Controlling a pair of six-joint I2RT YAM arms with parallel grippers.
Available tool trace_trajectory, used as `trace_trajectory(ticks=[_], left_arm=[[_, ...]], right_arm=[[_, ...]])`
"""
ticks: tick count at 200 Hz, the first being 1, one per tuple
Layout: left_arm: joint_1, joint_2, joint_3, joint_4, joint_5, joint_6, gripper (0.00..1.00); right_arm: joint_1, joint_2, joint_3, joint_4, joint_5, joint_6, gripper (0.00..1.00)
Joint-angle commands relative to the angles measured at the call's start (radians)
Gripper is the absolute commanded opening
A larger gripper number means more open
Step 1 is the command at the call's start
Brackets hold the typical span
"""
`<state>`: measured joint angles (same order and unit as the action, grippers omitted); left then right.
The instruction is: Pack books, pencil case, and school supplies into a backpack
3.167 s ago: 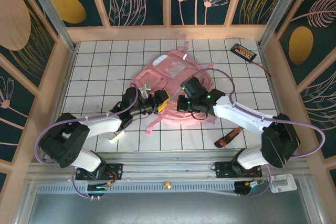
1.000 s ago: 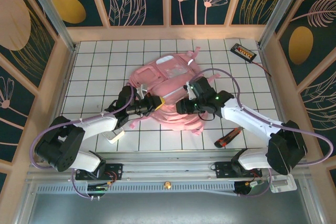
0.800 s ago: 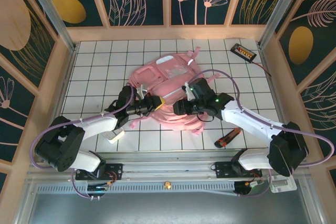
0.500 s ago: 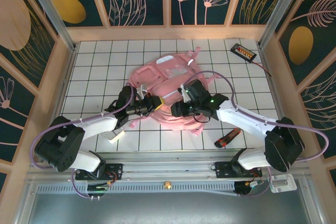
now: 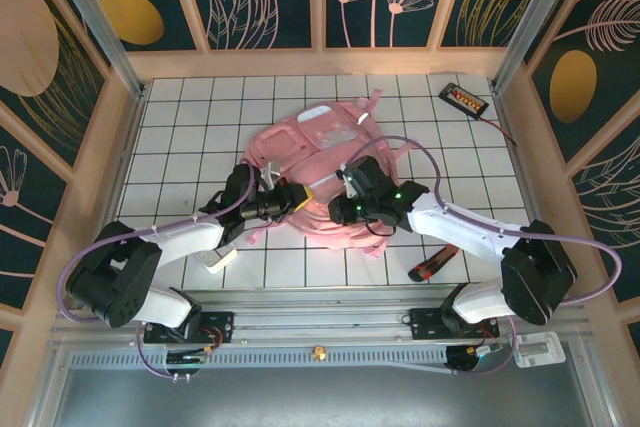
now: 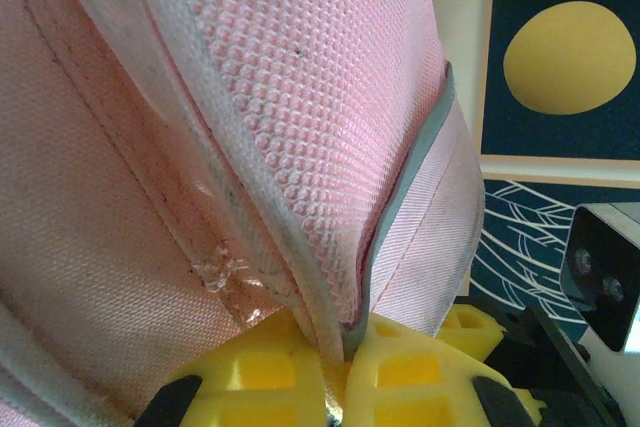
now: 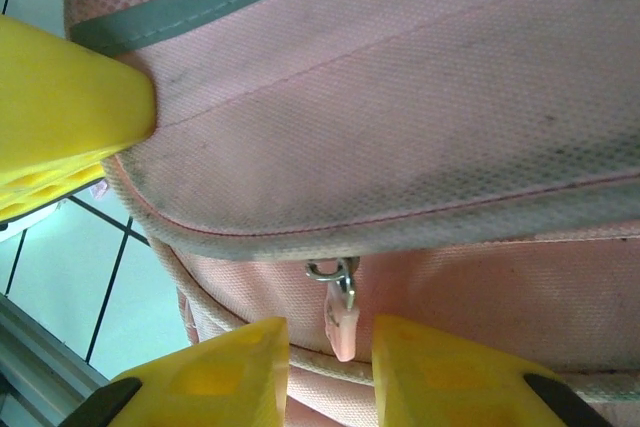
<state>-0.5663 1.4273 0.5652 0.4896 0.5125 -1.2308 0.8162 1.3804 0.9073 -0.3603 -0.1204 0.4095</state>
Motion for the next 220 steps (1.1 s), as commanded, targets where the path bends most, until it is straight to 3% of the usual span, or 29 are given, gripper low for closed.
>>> trace_trajectory(ticks=[1,32,67,108,151,220], left_arm=[[0.011,-0.03,-0.007,0.037,-0.028,-0.005,0.0],[0.011,-0.035,-0.02,0.052,-0.025,-0.017,0.0],[0.013,-0.049,-0.02,0.023,-0.029,0.005,0.0],[0.042,-0.065,-0.055,0.001,-0.021,0.031,0.0],[0.065,-0.071,-0.05,-0.039,0.001,0.074,0.0],[0.105,-0.101,-0.026,-0.161,0.034,0.17,0.0]], right_arm=[[0.025,0.021,0.002,0.03,0.057,0.035,0.28],[0.052,0.043,0.013,0.017,0.132,0.067,0.25],[0.082,0.058,0.053,-0.074,0.265,0.074,0.0],[0.07,-0.011,0.062,-0.199,0.351,0.038,0.0],[-0.045,-0.004,0.039,-0.206,0.226,-0.107,0.0],[-0.213,0.068,0.098,-0.134,0.208,-0.183,0.0]])
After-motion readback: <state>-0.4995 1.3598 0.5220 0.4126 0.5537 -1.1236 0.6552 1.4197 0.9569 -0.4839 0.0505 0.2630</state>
